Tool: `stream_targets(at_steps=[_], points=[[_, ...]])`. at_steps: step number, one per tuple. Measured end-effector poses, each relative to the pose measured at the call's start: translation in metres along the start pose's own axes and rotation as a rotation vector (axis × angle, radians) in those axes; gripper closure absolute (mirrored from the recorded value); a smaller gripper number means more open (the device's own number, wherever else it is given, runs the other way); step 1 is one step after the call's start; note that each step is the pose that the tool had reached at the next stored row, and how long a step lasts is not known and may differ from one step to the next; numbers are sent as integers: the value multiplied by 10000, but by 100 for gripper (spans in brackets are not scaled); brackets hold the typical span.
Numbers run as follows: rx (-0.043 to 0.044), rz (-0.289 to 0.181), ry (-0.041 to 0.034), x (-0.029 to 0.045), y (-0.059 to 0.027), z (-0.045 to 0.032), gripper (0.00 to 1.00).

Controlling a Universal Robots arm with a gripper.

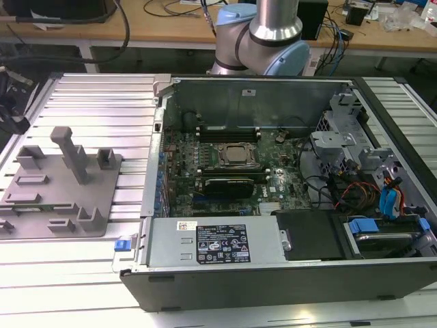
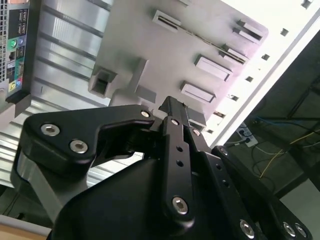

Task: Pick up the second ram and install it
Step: 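Reach for the second ram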

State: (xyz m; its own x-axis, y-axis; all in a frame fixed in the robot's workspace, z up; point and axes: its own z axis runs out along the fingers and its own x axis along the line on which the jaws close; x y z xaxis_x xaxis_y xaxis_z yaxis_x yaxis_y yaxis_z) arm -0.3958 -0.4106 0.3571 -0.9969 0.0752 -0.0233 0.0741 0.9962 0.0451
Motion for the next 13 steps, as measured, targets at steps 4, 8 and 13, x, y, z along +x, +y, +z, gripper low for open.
stream_targets(at_steps=[4, 8, 13], points=[[0, 1, 0, 124, -86, 107, 92], [0, 0, 0, 173, -159, 181, 92], [30, -1, 2, 184, -172, 205, 92]])
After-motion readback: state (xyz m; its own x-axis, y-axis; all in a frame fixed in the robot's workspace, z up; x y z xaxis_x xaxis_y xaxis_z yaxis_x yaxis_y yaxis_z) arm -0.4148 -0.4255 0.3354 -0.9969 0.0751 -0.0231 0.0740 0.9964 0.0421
